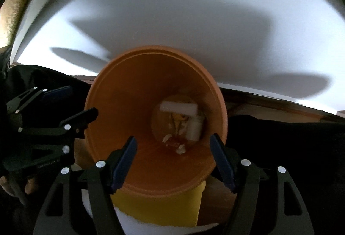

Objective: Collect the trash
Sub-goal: 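Lower both held items into the orange bin and open both tools, then grasp the blue-white carton with the right tool while the left tool grasps the white tissue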

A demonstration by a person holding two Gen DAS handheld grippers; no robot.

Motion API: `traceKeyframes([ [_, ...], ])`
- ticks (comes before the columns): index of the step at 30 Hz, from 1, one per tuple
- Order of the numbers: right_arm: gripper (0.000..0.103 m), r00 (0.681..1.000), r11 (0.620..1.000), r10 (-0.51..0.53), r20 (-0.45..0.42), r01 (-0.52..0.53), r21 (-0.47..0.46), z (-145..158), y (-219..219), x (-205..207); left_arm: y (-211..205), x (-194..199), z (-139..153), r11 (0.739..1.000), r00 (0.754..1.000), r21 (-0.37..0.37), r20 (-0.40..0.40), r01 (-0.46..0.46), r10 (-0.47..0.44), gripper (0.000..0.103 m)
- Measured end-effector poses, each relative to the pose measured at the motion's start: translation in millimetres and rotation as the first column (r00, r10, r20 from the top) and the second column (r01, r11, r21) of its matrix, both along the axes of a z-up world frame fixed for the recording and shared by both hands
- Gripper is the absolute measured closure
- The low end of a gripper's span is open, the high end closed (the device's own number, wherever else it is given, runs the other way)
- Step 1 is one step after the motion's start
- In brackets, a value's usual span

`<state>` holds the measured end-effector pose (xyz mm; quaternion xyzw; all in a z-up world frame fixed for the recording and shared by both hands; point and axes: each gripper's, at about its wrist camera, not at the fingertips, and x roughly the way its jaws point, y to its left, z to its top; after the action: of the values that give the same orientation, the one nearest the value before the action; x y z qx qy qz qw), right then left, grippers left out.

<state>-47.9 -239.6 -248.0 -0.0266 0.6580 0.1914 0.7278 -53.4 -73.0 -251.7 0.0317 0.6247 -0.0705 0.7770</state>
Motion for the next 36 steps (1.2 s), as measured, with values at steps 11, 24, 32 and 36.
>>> traceKeyframes([
  [11,0.032,0.976,0.987,0.139,0.166,-0.15,0.056,130.6,-36.9,-15.7,23.8,-27.9,110.4,0.993,0.977,-0.05,0.192,0.106,-0.094,0.03],
  [24,0.024,0.864,0.989,0.045,0.501,-0.109,0.101,234.4,-20.9,96.7,42.1,12.0,227.0,0.997,0.844,-0.079,0.534,0.001,0.042,0.015],
  [32,0.019,0.824,0.995,0.04,0.565,-0.086,0.054,211.3,15.4,211.8,43.5,50.2,221.0,0.991,0.868,-0.12,0.486,-0.053,0.105,0.015],
  [36,0.019,0.834,0.992,0.072,0.547,-0.116,0.047,197.2,31.9,249.2,48.3,57.6,216.1,0.992,0.875,-0.107,0.47,-0.074,0.116,0.015],
])
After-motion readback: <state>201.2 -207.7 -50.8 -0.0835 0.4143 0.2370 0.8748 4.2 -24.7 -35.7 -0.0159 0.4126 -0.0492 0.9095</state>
